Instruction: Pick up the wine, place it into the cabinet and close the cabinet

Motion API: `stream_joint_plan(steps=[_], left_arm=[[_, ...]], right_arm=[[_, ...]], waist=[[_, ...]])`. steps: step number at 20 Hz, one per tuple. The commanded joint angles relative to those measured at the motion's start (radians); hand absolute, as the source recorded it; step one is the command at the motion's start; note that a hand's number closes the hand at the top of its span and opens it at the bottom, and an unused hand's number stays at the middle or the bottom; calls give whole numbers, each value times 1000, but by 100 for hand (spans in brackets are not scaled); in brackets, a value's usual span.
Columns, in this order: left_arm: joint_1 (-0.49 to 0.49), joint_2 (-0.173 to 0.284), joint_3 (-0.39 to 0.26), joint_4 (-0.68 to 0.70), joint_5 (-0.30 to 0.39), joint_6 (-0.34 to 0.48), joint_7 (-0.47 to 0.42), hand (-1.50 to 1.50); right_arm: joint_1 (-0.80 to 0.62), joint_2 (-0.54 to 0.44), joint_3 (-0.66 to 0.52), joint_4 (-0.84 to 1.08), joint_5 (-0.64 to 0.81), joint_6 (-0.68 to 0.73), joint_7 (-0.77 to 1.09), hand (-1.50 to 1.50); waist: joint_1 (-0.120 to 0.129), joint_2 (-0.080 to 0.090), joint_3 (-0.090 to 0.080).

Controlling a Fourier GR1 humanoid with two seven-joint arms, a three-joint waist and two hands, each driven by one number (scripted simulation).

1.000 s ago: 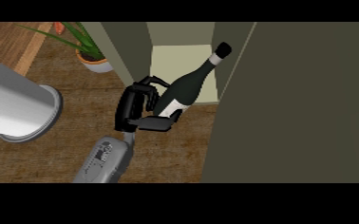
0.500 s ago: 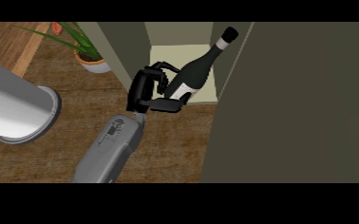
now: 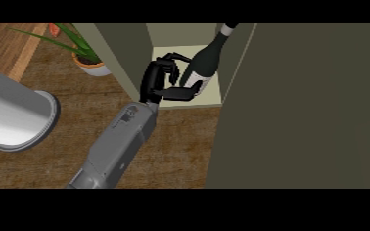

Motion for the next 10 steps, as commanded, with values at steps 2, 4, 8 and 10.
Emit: stream_joint_plan(steps=[2, 4, 8, 10], left_arm=[[-120, 0, -9, 117, 21, 32, 27, 150], [-134, 0, -7, 203, 1, 21, -6, 150], [-181, 0, -55, 274, 38, 107, 20, 150], [-212, 0, -15, 325, 68, 105, 5, 150]], right_arm=[[58, 9, 14, -170, -40, -4, 46, -150], [86, -29, 35, -212, -28, 19, 34, -150], [71, -6, -8, -150, -93, 33, -16, -150], [71, -1, 53, -159, -40, 30, -9, -150]], waist=[[3, -1, 0], [-20, 2, 0], [-24, 8, 1], [-41, 11, -1]])
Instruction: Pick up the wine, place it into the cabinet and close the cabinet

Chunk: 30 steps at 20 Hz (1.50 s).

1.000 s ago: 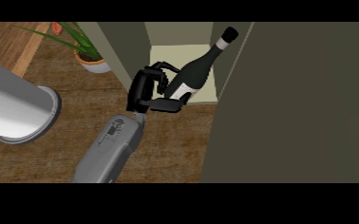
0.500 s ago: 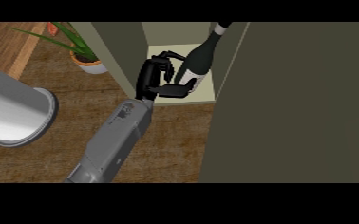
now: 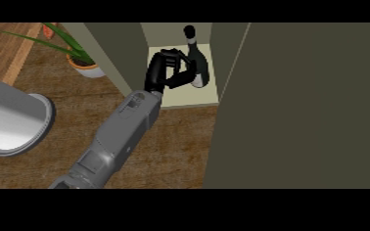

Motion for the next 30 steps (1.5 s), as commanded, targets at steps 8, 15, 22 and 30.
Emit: stream_joint_plan(steps=[8, 15, 22, 30], left_arm=[[-147, 0, 99, 216, 76, -14, -20, 150], [-182, 14, 133, 297, 75, 12, -96, 150], [-241, 56, 117, 355, 33, 70, -109, -150], [-254, 87, 113, 410, 11, 113, -129, -150]], right_arm=[[94, -30, 9, -145, -70, 35, -6, -150], [95, -19, 2, -120, -83, 57, -50, -150], [128, -32, 9, -131, -82, 78, -82, -150], [112, -30, -14, -110, -91, 96, -104, -150]], waist=[[-11, 9, 1], [-33, 21, 0], [-43, 17, 1], [-43, 26, 0]])
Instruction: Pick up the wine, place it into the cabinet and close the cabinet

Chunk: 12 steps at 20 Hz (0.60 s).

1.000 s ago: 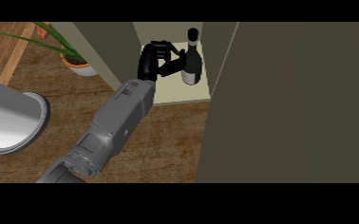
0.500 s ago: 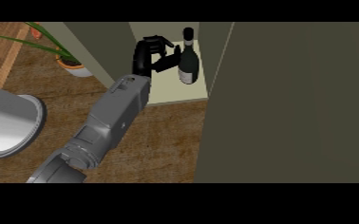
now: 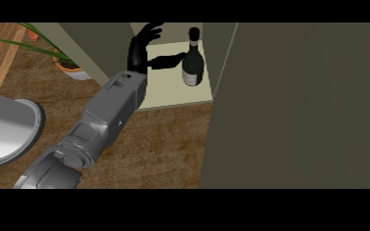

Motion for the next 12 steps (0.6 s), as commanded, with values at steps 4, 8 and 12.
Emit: stream_joint_plan(steps=[4, 8, 12], left_arm=[[-36, 42, 15, 18, 3, -10, -2, -150], [-41, 22, 35, -16, 21, -93, -44, -150], [-67, 28, 78, -40, 60, -189, -47, 150]], right_arm=[[29, 4, 35, -124, -41, 8, 27, -150], [64, -27, 17, -140, -47, 21, 19, -150], [42, -10, 25, -115, -38, 16, 12, -150]], waist=[[-7, 5, -2], [-8, -2, -1], [8, 0, -2]])
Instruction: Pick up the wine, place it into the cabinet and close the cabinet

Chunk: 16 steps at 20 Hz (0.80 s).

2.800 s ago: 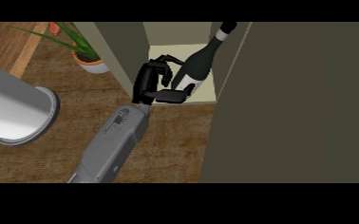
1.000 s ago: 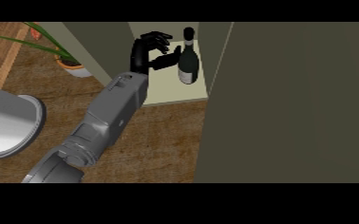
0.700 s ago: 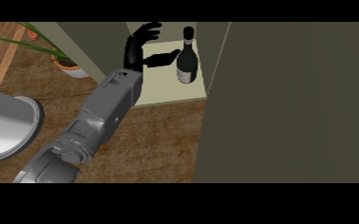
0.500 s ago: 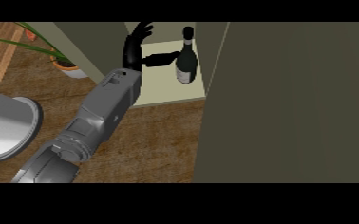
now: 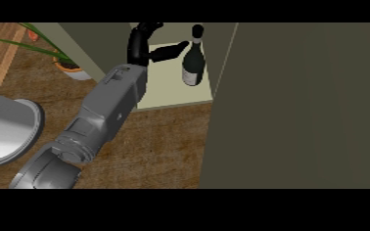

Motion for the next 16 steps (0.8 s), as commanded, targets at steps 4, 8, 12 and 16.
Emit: stream_joint_plan(steps=[4, 8, 12, 16], left_arm=[[-22, -20, 46, -44, 40, -156, -38, 150], [-30, -36, 56, -45, 47, -227, -30, -150], [-13, -58, 50, -48, 31, -234, -68, -150], [-19, -66, 63, -58, 41, -234, -36, -150]], right_arm=[[82, -33, -15, -131, -51, 6, 17, -150], [106, -56, -4, -174, -26, 4, 47, -150], [90, -55, -21, -193, -30, -9, 73, -150], [117, -52, 0, -226, -15, -39, 87, -150]], waist=[[27, -17, 3], [38, -21, 2], [62, -23, 2], [72, -30, 2]])
